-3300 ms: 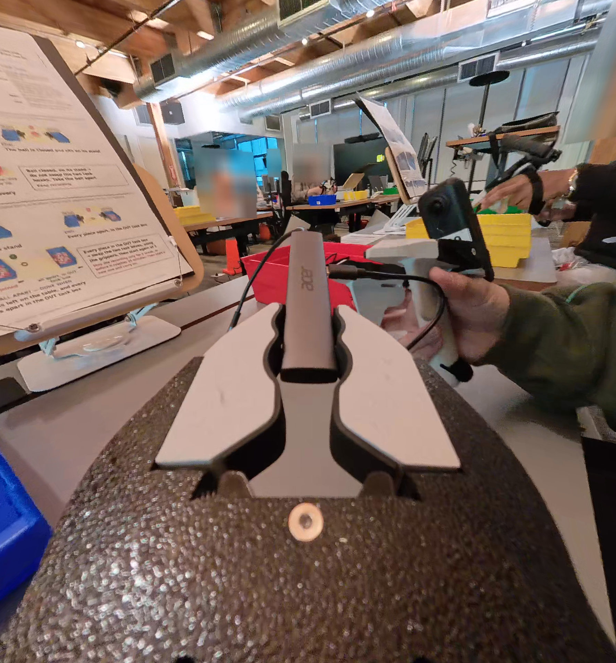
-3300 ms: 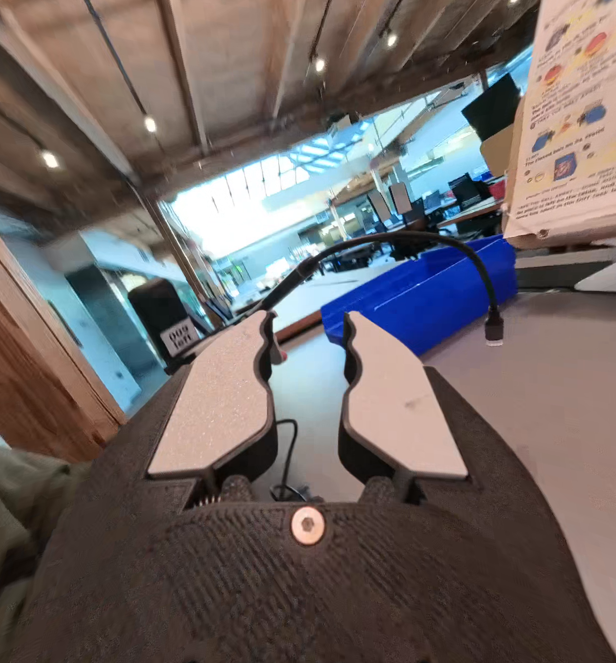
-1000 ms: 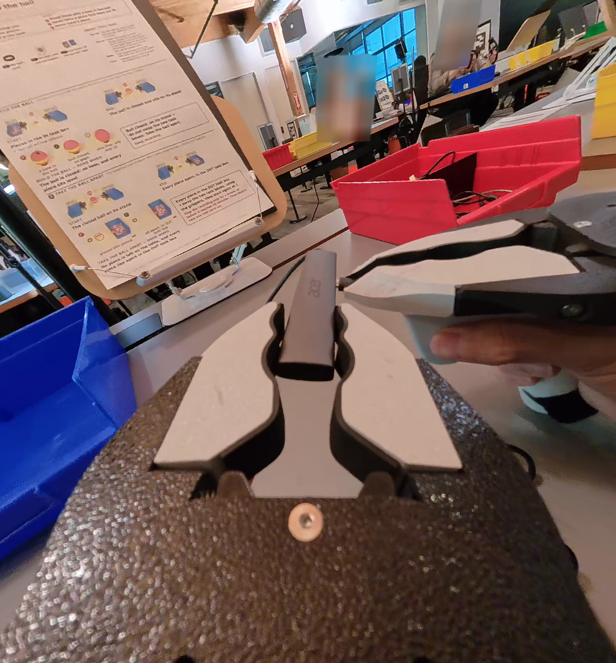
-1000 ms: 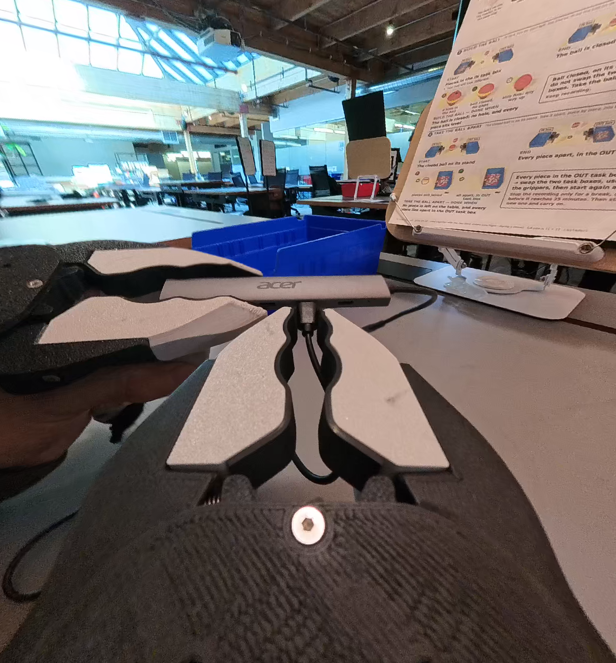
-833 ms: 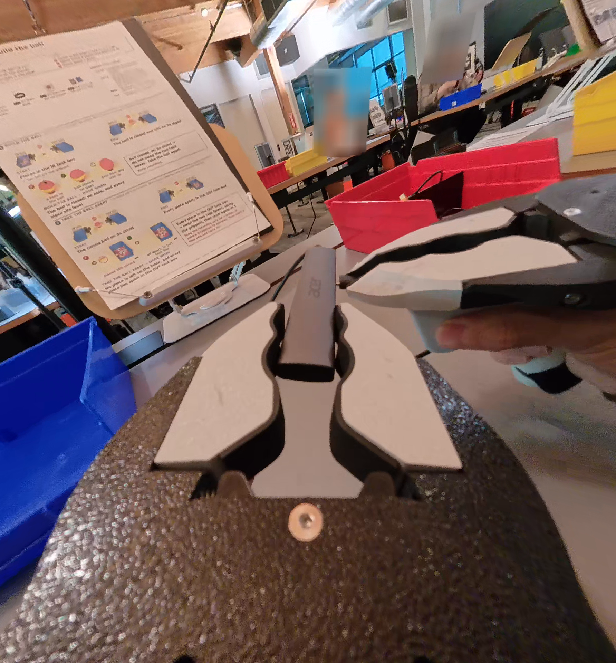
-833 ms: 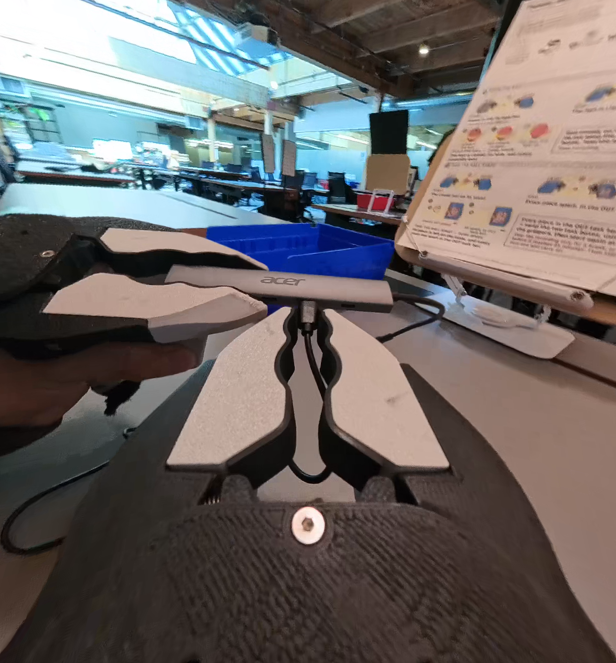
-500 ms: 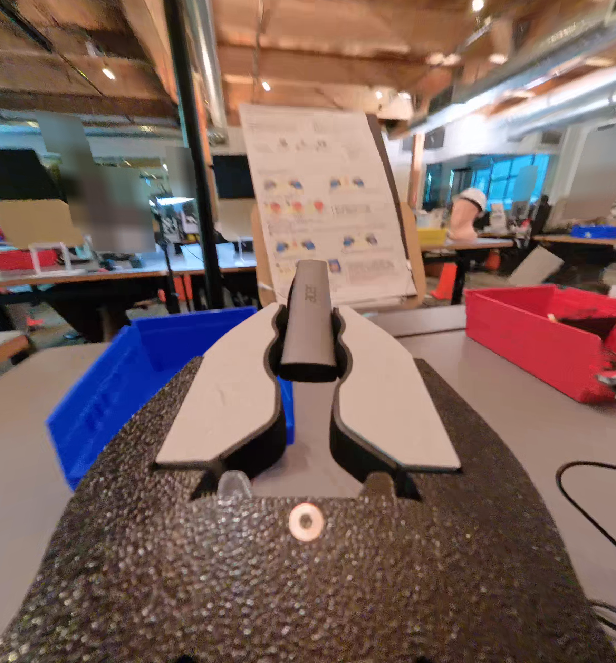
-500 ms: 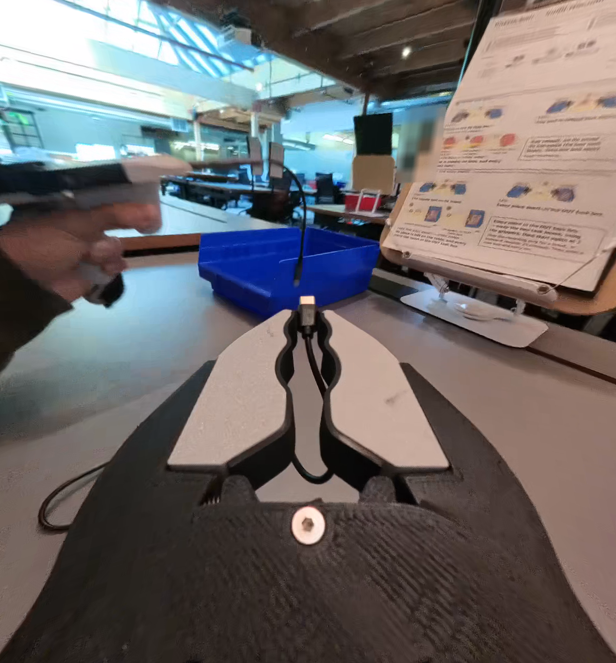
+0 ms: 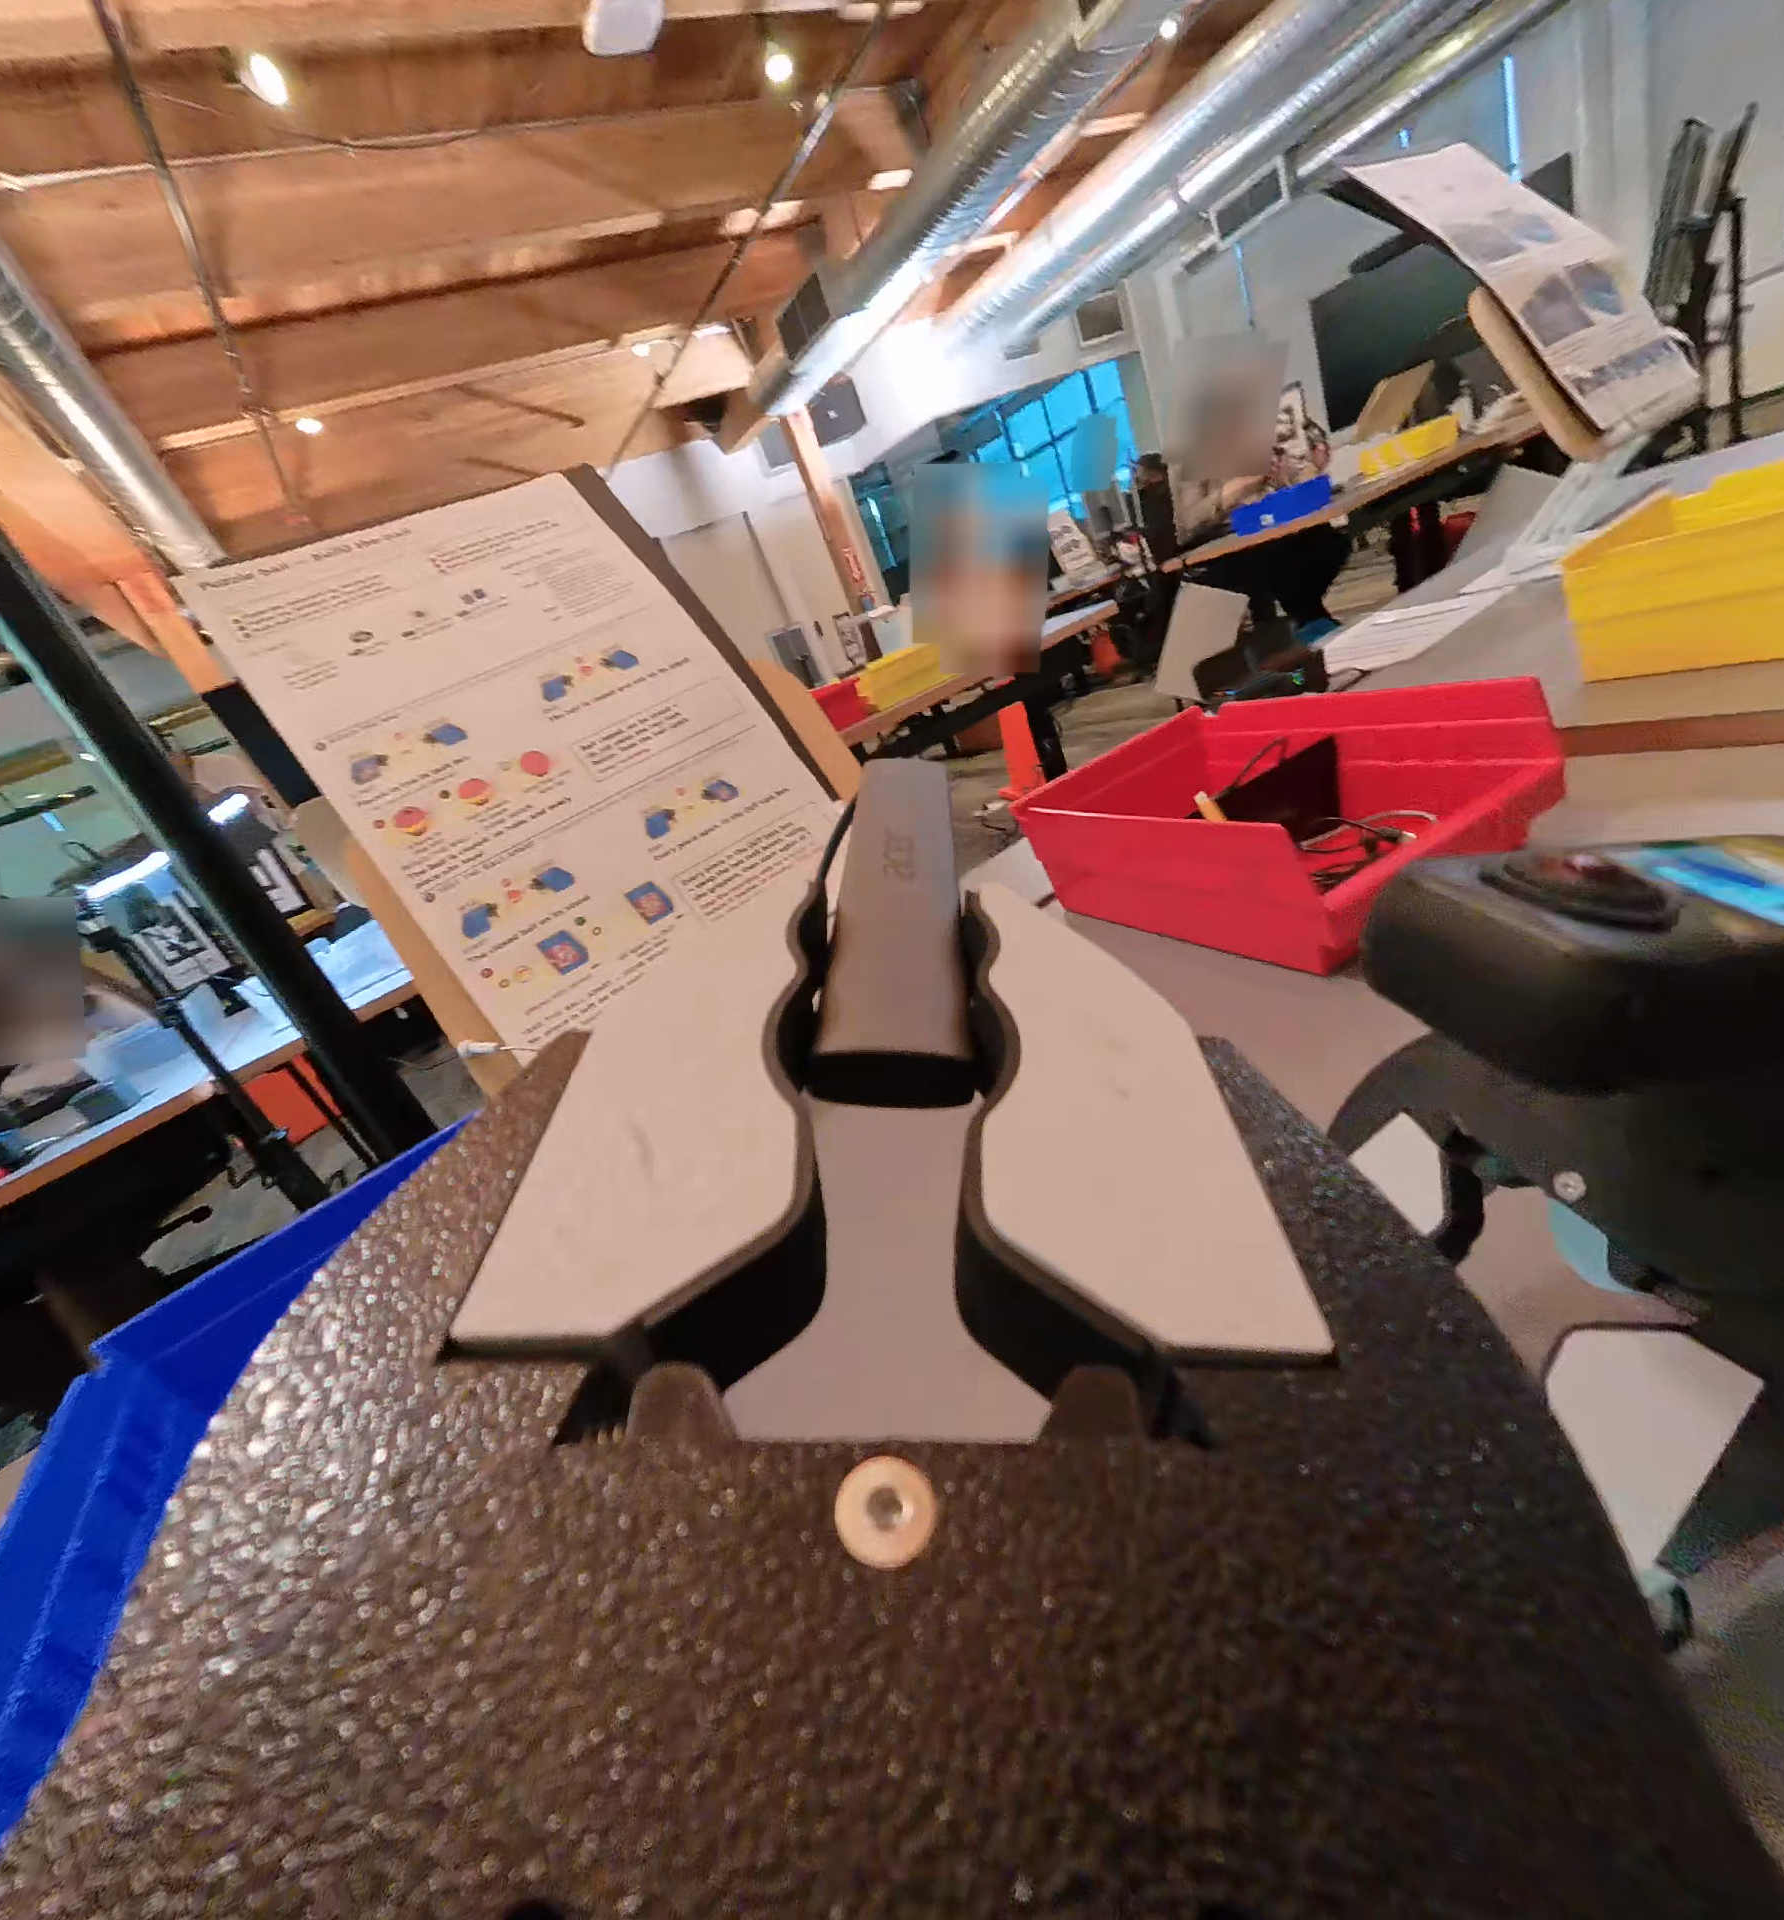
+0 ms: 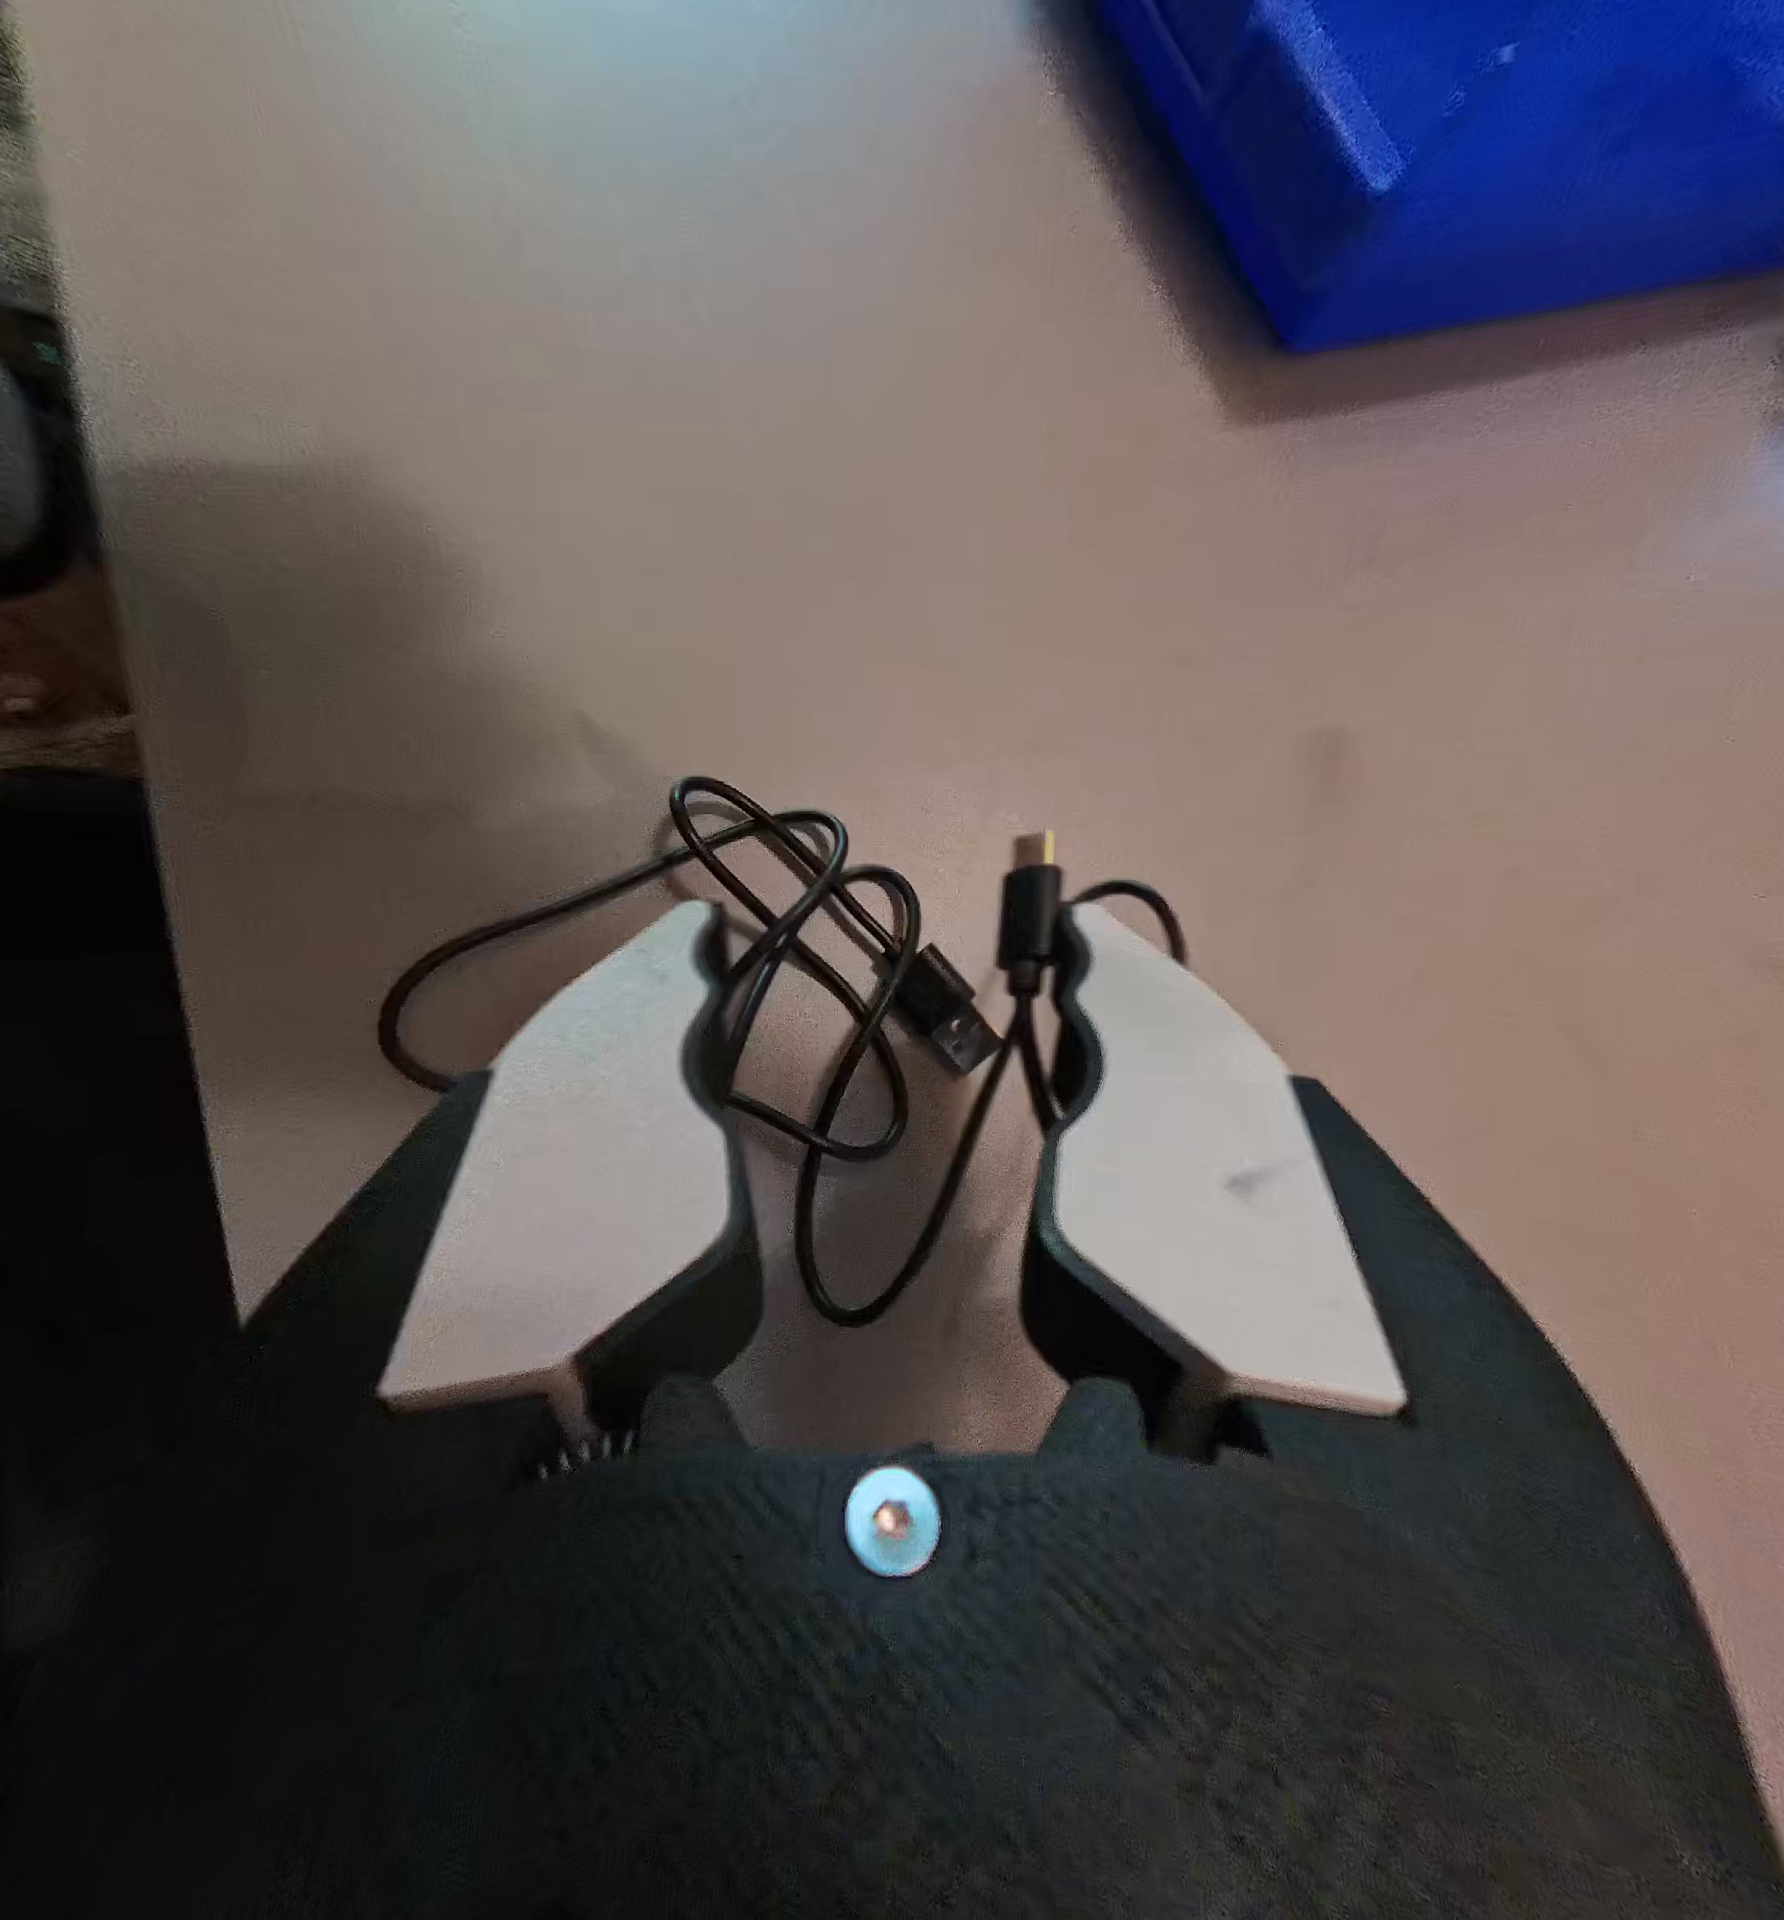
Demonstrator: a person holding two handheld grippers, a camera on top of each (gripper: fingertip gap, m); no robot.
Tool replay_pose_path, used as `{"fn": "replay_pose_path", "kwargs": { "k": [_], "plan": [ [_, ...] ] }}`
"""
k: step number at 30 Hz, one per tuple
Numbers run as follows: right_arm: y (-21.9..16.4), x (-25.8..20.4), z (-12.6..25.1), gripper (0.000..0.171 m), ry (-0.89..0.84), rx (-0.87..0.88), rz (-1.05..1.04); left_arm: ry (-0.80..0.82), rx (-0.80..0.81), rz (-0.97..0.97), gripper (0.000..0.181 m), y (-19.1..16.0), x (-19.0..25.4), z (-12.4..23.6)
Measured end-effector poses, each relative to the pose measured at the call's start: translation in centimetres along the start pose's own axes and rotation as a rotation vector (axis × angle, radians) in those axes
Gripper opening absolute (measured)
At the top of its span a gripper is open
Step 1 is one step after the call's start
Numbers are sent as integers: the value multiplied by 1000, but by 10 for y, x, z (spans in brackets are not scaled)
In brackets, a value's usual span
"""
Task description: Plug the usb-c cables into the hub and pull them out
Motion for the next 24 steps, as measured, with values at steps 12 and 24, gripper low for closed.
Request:
{"fn": "replay_pose_path", "kwargs": {
  "k": [12, 24],
  "plan": [
    [-31, -5, 3, 83, -40, -259, -315, -10, -5, 48, 24, -3, -10, 3],
    [-25, -2, -3, 32, 8, -305, -309, -9, 7, 96, 24, -6, -13, 3]
  ]
}}
Point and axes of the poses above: each gripper's, where its closed fingertips meet, z back along the fingers, y out of its top, x = y × z across the jaws, the point moved 8 cm from there along z, back along the fingers, and after that the axes turned 2 degrees about y, right-handed, at the moved point
